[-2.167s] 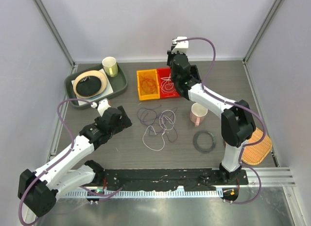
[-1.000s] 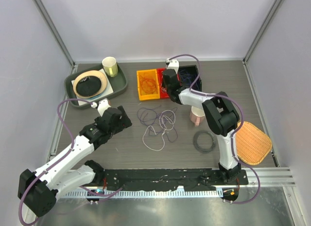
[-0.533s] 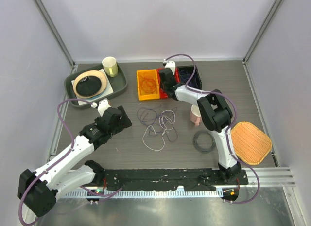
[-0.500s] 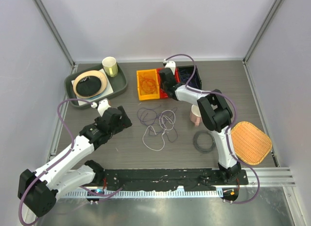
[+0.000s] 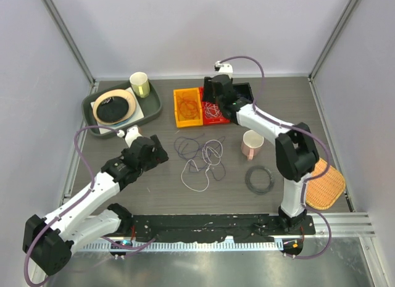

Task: Untangle the cables
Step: Place the cable in the bin, then untie the cable.

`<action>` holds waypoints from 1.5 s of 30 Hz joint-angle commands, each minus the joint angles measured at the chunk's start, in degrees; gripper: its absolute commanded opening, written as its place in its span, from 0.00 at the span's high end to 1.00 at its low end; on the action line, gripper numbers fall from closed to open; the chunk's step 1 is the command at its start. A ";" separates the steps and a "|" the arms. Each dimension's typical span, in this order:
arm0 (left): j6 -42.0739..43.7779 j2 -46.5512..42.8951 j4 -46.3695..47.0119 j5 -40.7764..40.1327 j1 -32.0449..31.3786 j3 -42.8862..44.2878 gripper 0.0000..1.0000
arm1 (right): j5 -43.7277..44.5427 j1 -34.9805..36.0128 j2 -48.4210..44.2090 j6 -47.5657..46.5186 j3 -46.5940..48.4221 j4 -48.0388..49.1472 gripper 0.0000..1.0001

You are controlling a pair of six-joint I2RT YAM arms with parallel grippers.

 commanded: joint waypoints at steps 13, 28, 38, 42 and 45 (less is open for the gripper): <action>2.44 4.52 8.41 11.33 -0.04 -0.47 0.00 | -7.48 6.96 -30.32 -5.98 -29.18 2.67 0.08; 3.86 13.06 14.48 20.31 -0.04 0.06 0.00 | 11.94 15.15 -27.44 7.72 -31.93 -12.78 0.29; 4.03 11.74 14.83 19.43 -0.04 -1.09 0.00 | 13.34 15.15 -17.94 10.45 -28.95 -14.10 0.47; 4.03 11.21 14.57 19.17 -0.13 -1.26 0.00 | 14.31 15.06 -15.66 12.38 -28.59 -14.54 0.64; 4.03 10.86 14.48 19.17 -0.04 -1.35 0.00 | 15.54 15.06 -15.04 13.09 -28.68 -14.45 0.77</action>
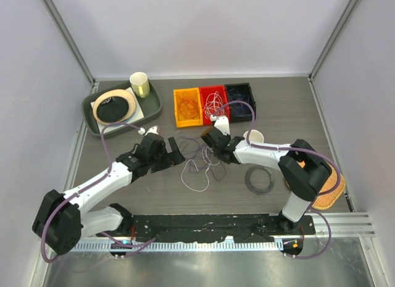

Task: Untangle the cables
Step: Untie the cable.

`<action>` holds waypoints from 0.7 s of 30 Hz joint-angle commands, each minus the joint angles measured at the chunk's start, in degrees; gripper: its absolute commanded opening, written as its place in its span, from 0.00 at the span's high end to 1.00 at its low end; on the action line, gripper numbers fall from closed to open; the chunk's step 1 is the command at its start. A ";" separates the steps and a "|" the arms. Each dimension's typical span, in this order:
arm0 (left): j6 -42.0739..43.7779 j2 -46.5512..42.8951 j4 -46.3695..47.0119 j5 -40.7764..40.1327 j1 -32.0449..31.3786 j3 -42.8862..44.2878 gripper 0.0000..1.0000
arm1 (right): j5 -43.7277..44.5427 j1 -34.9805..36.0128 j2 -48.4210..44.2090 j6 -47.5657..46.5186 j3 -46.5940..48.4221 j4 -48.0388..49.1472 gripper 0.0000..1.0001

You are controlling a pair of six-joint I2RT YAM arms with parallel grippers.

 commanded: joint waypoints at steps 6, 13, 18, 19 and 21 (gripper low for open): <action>1.08 -2.67 0.53 -0.25 -0.04 0.33 0.00 | -0.84 1.11 -7.10 -5.35 1.74 3.07 0.99; 1.08 -6.10 4.20 6.77 -0.04 2.62 0.00 | -10.25 8.14 -23.28 -24.08 8.92 -0.17 0.99; 0.56 -9.70 9.14 14.86 -0.04 2.80 0.00 | -15.09 8.85 -29.61 -26.81 13.78 4.01 0.99; 0.64 -10.14 9.49 15.39 -0.04 2.97 0.00 | -18.42 8.85 -30.40 -27.17 13.70 4.91 0.99; 0.82 -11.54 9.58 16.36 -0.04 3.15 0.00 | -24.93 8.85 -32.68 -27.26 13.35 7.10 0.99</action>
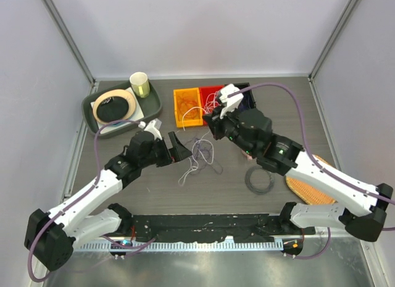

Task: Untangle the cables
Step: Untie the cable.

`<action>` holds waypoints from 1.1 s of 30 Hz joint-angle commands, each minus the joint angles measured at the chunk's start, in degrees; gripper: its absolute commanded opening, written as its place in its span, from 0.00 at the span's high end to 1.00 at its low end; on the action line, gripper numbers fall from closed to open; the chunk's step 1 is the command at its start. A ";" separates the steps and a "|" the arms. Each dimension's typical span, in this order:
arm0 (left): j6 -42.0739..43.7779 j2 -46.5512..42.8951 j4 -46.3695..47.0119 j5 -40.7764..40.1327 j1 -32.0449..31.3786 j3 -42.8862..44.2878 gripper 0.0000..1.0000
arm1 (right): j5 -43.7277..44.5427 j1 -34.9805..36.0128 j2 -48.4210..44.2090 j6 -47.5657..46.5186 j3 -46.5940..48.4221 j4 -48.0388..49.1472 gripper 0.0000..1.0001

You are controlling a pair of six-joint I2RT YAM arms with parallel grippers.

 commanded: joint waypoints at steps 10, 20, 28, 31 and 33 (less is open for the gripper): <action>0.17 -9.18 16.76 12.68 -0.30 -0.19 0.00 | -7.23 -0.20 -15.66 0.26 -11.09 15.26 0.99; 7.88 6.71 21.24 18.11 -10.22 7.54 0.00 | -8.02 -0.20 -17.25 3.44 -11.44 14.56 0.99; 17.82 6.63 18.45 -10.57 -19.46 9.56 0.03 | -15.83 -0.28 -21.03 6.95 -12.05 13.59 0.99; 18.70 8.13 12.22 -17.10 -19.55 11.50 0.09 | -18.56 -0.20 -22.34 7.40 -12.49 14.03 0.99; 19.23 8.74 9.40 -19.03 -19.55 11.85 0.10 | -18.65 -0.20 -22.87 7.48 -12.93 14.38 0.99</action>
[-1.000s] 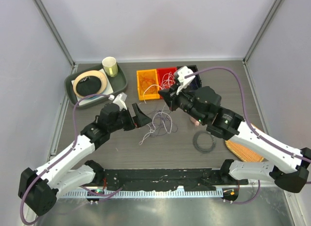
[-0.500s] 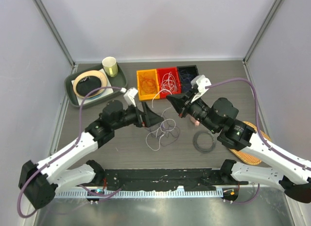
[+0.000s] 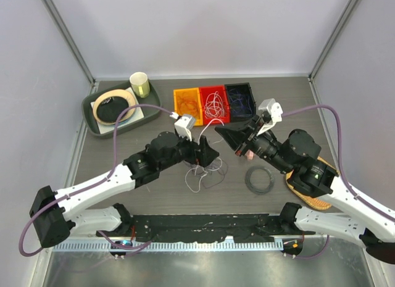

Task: Untangle the cables
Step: Untie the cable.

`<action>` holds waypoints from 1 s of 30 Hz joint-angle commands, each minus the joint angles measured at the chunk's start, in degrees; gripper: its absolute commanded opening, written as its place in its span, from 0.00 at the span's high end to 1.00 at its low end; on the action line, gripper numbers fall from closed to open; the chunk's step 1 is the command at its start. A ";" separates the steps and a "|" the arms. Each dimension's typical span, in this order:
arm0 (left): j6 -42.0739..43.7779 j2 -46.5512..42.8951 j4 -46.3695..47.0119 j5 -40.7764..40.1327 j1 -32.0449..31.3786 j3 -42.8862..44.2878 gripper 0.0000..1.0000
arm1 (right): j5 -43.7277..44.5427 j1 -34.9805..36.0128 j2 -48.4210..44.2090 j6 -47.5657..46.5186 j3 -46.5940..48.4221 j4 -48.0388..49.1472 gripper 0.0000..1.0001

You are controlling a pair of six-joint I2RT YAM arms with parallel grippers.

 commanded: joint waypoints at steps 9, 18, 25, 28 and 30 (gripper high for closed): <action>8.57 4.13 -4.97 2.73 -0.58 2.32 0.30 | -1.53 0.02 -2.44 0.88 -0.69 2.47 0.99; 7.69 4.13 -5.32 -0.33 -1.20 2.32 0.77 | -1.18 0.02 -1.65 0.62 -0.26 2.11 0.99; 6.20 1.50 -4.97 -3.32 -1.28 3.46 1.00 | -0.65 0.02 -0.34 0.27 0.53 1.59 0.99; 5.32 -1.57 -4.88 -3.68 -1.37 3.64 1.00 | 2.86 0.02 1.50 0.00 1.85 -1.22 0.99; 4.80 -3.42 -4.97 -3.68 -1.37 3.55 1.00 | 6.54 0.02 3.96 -0.09 3.34 -3.50 0.99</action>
